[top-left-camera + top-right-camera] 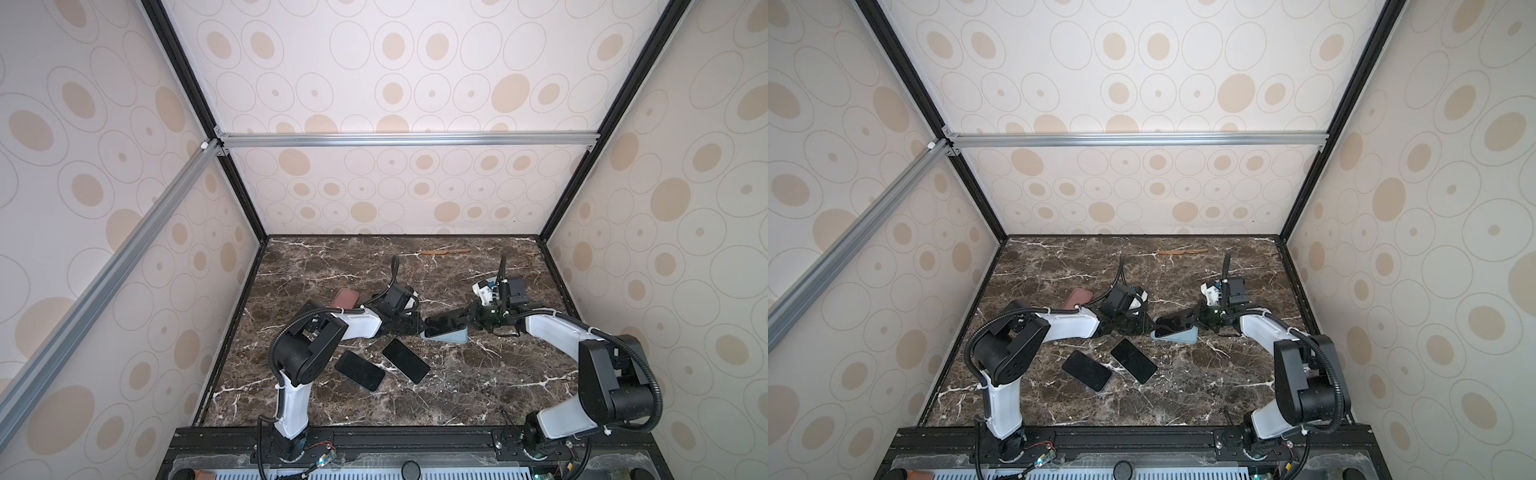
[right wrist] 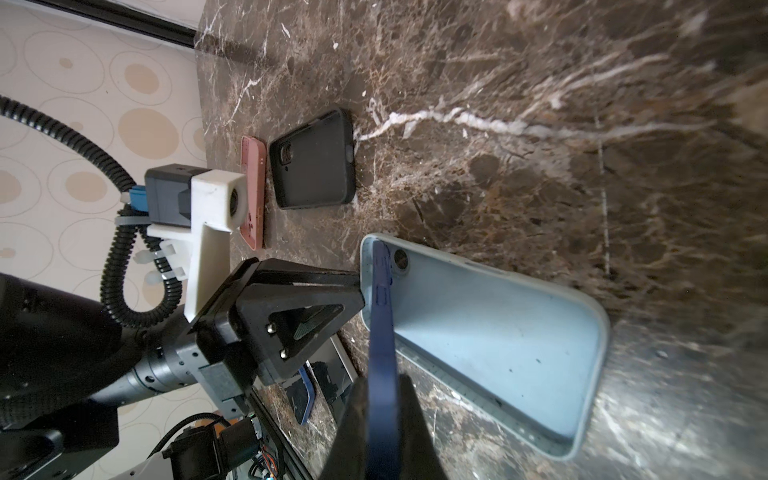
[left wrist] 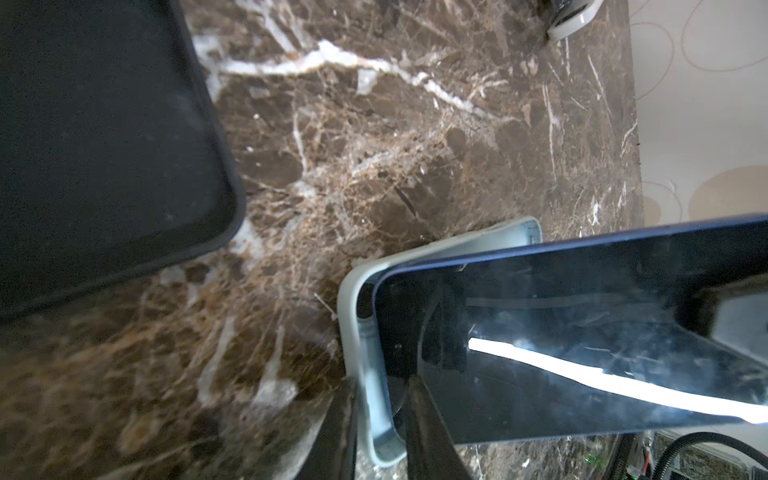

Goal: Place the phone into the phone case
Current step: 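Bring the phone with the right gripper down onto the case held by the left gripper, then press the phone's edge into the case with the right gripper while the left holds it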

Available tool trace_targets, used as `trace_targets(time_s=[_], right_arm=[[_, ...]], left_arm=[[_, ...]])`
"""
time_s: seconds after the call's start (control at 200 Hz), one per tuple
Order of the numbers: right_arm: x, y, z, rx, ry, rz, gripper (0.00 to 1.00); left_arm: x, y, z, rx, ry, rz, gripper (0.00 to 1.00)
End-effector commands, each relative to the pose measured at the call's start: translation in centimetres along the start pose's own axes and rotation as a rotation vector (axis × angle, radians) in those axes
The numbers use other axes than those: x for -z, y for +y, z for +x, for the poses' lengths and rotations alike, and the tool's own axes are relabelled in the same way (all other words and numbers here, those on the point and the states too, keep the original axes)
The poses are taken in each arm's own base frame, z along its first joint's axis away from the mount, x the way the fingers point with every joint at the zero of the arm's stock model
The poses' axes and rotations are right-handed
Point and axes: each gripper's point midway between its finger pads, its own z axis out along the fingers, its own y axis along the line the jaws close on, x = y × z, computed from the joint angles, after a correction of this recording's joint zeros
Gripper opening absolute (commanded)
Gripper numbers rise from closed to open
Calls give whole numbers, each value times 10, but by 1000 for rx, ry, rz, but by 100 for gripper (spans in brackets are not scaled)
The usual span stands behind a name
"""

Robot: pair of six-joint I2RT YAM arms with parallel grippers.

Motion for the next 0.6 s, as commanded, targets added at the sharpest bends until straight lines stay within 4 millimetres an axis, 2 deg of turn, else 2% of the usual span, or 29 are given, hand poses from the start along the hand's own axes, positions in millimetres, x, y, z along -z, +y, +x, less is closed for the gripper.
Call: trace_targets(time_s=[0.0,0.21,0.595], right_arm=[[-13,-26,27,-65,80,45,0],[-19,-40,32,-92,77,75,0],[-29,-57,42,-159,74,81,2]], left_arm=[[-4,-3,3,8,7,18,21],[-7,1,9,22,20,14,21],[-8,-11,13,28,24,49,20]])
